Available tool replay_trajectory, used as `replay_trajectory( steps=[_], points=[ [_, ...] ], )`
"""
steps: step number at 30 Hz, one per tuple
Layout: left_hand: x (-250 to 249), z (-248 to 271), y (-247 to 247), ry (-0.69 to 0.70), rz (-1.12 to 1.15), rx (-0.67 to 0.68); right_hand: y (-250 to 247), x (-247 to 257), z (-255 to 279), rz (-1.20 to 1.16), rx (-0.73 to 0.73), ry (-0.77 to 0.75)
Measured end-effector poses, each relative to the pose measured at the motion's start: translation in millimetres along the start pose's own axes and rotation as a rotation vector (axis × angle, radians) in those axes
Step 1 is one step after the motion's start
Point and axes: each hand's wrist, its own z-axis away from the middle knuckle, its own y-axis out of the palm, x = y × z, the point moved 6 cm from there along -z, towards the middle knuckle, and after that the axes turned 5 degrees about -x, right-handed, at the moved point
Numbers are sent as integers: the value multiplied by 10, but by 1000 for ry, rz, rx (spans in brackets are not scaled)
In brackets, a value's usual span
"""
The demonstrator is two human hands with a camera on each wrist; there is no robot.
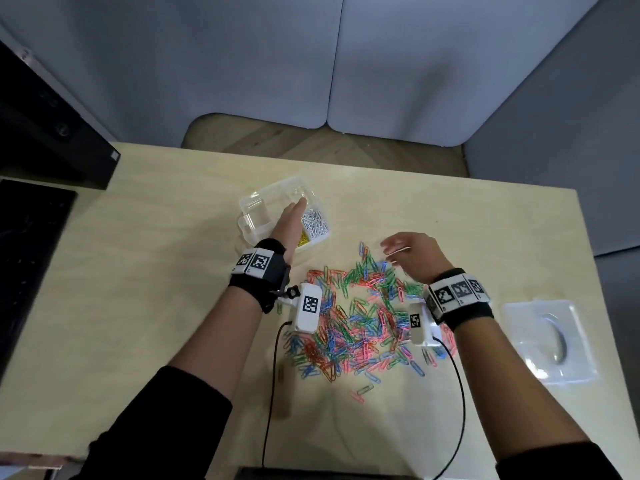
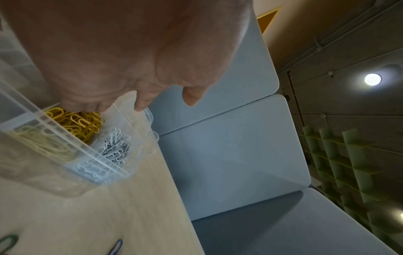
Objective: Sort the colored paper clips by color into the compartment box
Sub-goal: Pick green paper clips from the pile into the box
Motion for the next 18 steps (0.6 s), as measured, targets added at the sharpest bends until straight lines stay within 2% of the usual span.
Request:
replay_trajectory(
  steps=[4,7,9,12,16,18],
  points=[
    [-5,5,18,46,-8,-40,-263,-206,73,150,-196,7],
    [63,18,-60,186,-66,-45,-138,-144,86,193,-144,-29],
    [182,59,-176,220,-99,-47,42,-40,78,211,-99,-68],
    [511,98,-431,160,-265,-99,248,21,1,254,-125,-52],
    [892,190,-848,97,-478,-344,398,34,-35,363,-149,9],
    [1031,247,-930,73,-536,-390,461,55,-17,358,-138,10]
  ],
)
